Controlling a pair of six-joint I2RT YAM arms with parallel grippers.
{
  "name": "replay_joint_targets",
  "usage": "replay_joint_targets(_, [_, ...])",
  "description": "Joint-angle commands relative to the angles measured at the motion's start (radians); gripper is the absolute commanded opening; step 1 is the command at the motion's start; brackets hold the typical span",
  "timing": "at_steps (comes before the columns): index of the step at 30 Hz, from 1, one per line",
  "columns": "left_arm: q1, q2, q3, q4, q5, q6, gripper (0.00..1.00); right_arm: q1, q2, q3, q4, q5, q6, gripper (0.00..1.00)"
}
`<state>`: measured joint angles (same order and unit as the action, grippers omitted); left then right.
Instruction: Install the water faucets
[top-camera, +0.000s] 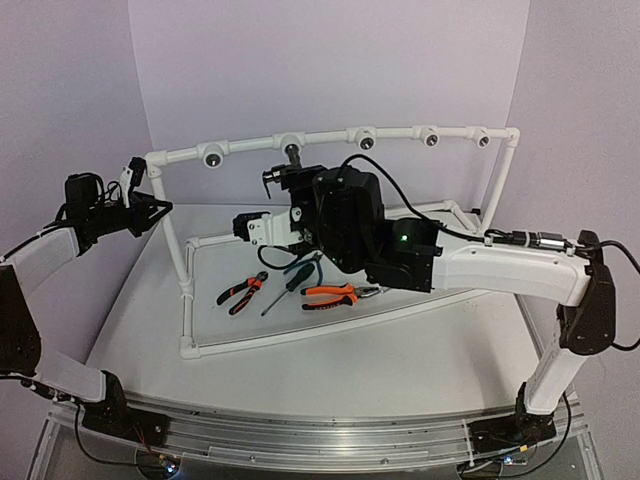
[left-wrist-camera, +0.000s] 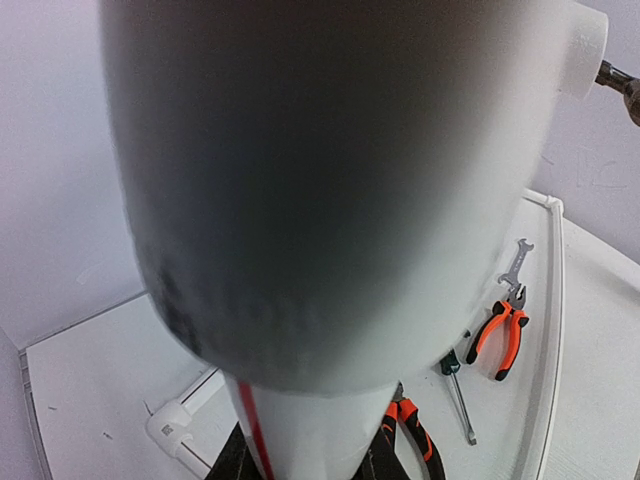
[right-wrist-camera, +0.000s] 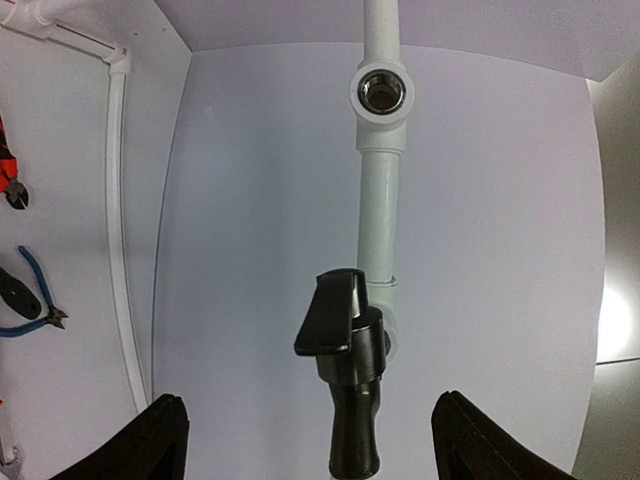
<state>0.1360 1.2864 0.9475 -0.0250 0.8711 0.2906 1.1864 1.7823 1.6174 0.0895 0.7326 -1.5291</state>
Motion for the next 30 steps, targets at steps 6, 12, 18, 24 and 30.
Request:
replay_joint_targets(6, [-0.038, 0.025, 0.025, -0.088, 0.005, 0.028, 0.0, -0.076, 0.088, 0.151, 0.055, -0.006, -0.124, 0.79])
replay_joint_targets(12, [-0.038, 0.024, 0.026, -0.078, 0.005, 0.021, 0.0, -0.095, 0.114, 0.179, 0.033, -0.025, -0.129, 0.68])
replay_joint_targets(18, [-0.038, 0.023, 0.023, -0.069, 0.001, 0.021, 0.0, -0.094, 0.144, 0.209, 0.021, -0.034, -0.128, 0.58])
replay_joint_targets(24, [-0.038, 0.02, 0.022, -0.066, -0.002, 0.021, 0.0, -0.096, 0.175, 0.245, 0.035, -0.018, -0.111, 0.35])
replay_joint_targets(30, [-0.04, 0.015, 0.026, -0.068, 0.0, 0.024, 0.0, -0.095, 0.175, 0.235, 0.112, 0.001, 0.021, 0.09])
